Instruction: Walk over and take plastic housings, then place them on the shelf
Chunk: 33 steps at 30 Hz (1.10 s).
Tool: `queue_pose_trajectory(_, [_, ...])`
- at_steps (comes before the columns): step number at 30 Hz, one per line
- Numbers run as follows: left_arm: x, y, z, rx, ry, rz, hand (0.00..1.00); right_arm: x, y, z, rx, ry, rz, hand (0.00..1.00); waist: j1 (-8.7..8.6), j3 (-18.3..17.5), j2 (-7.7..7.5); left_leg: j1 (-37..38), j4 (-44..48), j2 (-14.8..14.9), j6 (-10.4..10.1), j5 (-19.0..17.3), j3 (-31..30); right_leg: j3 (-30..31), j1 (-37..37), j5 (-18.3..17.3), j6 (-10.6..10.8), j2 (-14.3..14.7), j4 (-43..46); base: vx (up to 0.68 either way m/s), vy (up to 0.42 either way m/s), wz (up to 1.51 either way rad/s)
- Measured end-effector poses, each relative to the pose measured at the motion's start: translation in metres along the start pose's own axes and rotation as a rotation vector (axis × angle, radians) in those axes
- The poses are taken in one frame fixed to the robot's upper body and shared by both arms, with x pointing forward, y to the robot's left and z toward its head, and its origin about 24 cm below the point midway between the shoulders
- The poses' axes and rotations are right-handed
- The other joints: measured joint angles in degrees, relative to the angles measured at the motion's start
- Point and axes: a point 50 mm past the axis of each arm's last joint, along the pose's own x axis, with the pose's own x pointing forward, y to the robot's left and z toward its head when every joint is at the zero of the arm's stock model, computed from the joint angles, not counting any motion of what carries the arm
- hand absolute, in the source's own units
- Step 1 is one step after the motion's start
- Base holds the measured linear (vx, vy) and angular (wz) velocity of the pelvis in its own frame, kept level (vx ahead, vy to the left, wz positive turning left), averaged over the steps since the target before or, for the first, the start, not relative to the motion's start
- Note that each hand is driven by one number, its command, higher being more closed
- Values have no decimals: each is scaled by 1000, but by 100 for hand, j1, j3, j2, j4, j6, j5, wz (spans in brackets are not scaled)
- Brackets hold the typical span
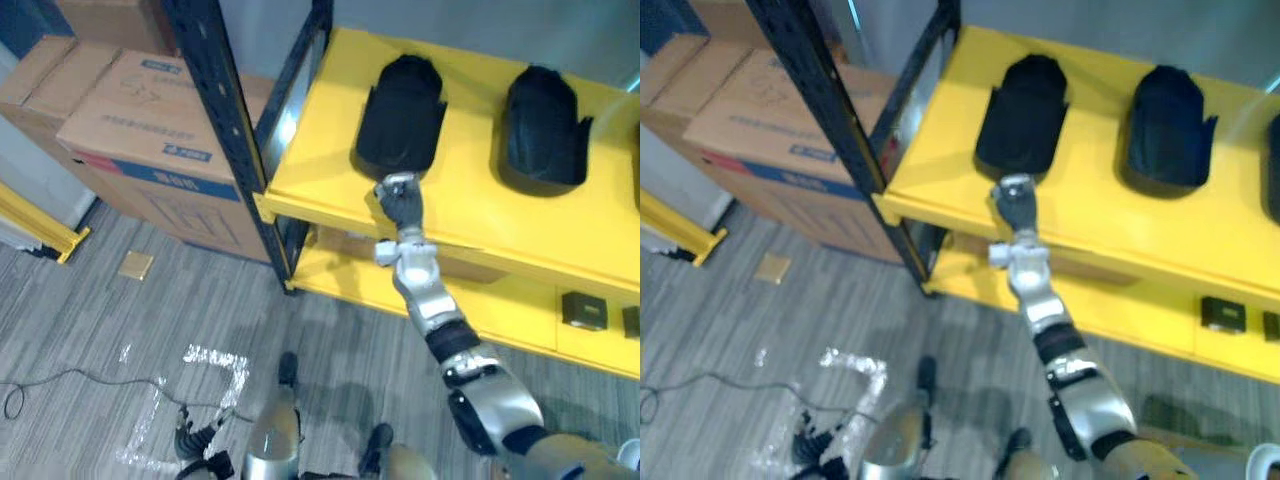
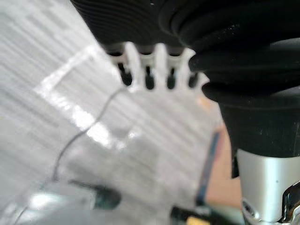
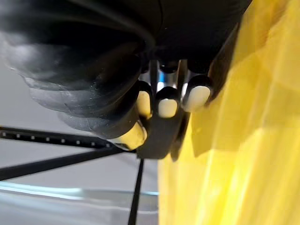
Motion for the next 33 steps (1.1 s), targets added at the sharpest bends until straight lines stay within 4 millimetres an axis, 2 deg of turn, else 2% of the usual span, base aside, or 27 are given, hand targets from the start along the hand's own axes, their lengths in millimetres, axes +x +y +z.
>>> queue_pose_trajectory(5, [7, -13, -3, -6, 97, -169, 0, 10, -2, 14, -7, -58, 4, 100, 2, 28, 41, -173, 2, -21, 48, 74, 7, 70, -261, -45, -3, -48, 200, 17, -20, -3])
queue_pose_trajectory(10, [16, -31, 8, -44, 101, -269, 0, 21, -11, 27, -40, -108, -1, 100, -23, 138, 249, -197, 2, -93, 60, 82, 24, 118, -469, -260, 7, -199, 560, 6, -6, 0])
queue_pose_trajectory(22, [19, -42, 9, -42, 126, -347, 0, 31, -6, 46, -34, -178, 24, 100, -44, 241, 461, -286, 4, -109, 28, 104, 59, 265, -864, -521, -20, -310, 1084, -5, -35, -3])
queue_pose_trajectory(30, [19, -43, 8, -38, 135, -353, 0, 30, -1, 50, -27, -204, 51, 100, -86, 265, 513, -286, 4, -106, 19, 113, 40, 262, -869, -527, -28, -304, 1093, 0, 0, 0])
queue_pose_trajectory(32, [19, -42, 8, -35, 136, -352, 0, 22, 7, 60, -3, -257, 93, 100, -120, 265, 512, -284, 4, -105, 19, 113, 40, 261, -855, -527, -28, -299, 1077, 17, -12, 0])
queue_pose_trajectory(33, [19, -41, 7, -30, 137, -351, 0, 16, 16, 72, 6, -317, 133, 100, -174, 265, 512, -271, 5, -104, 20, 114, 47, 261, -836, -525, -25, -296, 1054, 43, -25, -5])
